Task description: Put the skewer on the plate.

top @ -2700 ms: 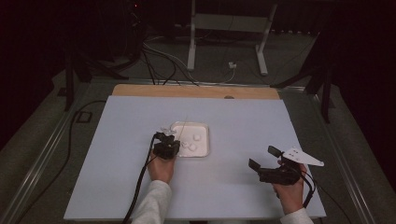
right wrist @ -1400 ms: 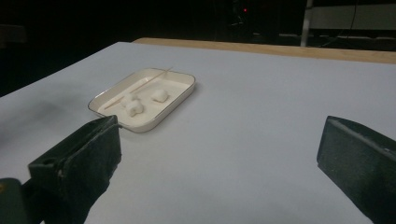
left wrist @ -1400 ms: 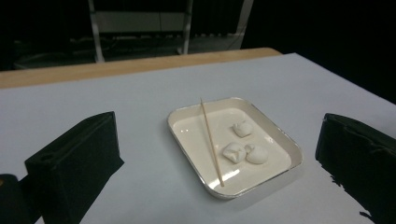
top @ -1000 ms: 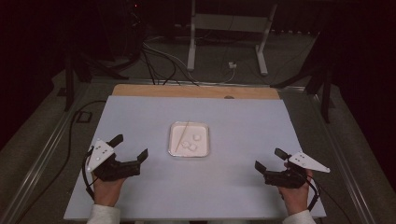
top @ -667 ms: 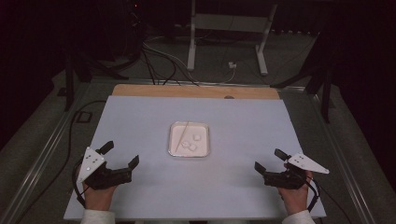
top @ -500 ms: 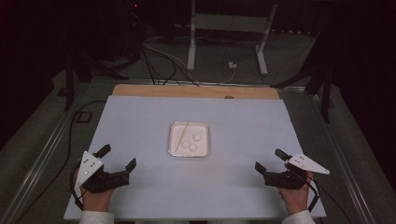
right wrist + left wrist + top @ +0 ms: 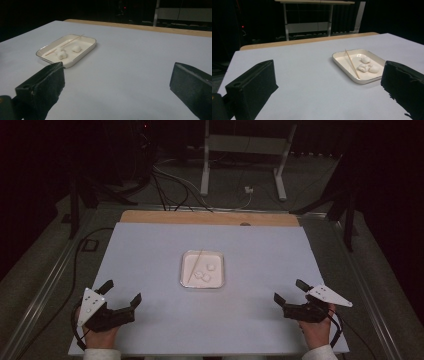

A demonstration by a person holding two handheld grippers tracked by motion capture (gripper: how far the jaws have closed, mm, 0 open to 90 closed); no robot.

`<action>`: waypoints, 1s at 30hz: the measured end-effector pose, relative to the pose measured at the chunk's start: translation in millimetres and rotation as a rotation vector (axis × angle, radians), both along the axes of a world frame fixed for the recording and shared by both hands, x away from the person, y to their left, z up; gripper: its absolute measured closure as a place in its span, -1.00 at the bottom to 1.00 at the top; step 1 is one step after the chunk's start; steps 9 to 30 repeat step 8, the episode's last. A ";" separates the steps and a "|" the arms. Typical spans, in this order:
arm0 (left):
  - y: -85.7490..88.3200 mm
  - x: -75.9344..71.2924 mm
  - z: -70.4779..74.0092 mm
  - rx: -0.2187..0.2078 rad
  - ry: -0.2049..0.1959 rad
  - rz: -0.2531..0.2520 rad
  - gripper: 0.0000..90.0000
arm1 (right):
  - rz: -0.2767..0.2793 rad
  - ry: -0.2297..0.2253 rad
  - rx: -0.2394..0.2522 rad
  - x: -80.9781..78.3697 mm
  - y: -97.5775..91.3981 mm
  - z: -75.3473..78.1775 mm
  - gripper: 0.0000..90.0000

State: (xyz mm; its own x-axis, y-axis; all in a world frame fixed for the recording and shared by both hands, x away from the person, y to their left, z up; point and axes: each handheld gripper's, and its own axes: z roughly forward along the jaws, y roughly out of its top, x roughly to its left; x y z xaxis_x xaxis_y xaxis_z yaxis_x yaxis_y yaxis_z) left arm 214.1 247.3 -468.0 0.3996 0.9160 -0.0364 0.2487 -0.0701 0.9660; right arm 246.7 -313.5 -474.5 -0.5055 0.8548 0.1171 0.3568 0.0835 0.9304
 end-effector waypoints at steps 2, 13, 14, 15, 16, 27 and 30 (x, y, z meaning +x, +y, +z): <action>0.0 0.4 -1.1 0.001 0.006 0.007 -0.98 | -0.006 0.006 0.003 0.3 -1.0 -0.5 -1.00; 0.9 2.4 -3.6 0.011 0.027 0.030 -0.98 | -0.012 0.013 0.003 1.7 -2.4 -1.9 -1.00; 0.9 2.4 -3.6 0.011 0.027 0.030 -0.98 | -0.012 0.013 0.003 1.7 -2.4 -1.9 -1.00; 0.9 2.4 -3.6 0.011 0.027 0.030 -0.98 | -0.012 0.013 0.003 1.7 -2.4 -1.9 -1.00; 0.9 2.4 -3.6 0.011 0.027 0.030 -0.98 | -0.012 0.013 0.003 1.7 -2.4 -1.9 -1.00; 0.9 2.4 -3.6 0.011 0.027 0.030 -0.98 | -0.012 0.013 0.003 1.7 -2.4 -1.9 -1.00; 0.9 2.4 -3.6 0.011 0.027 0.030 -0.98 | -0.012 0.013 0.003 1.7 -2.4 -1.9 -1.00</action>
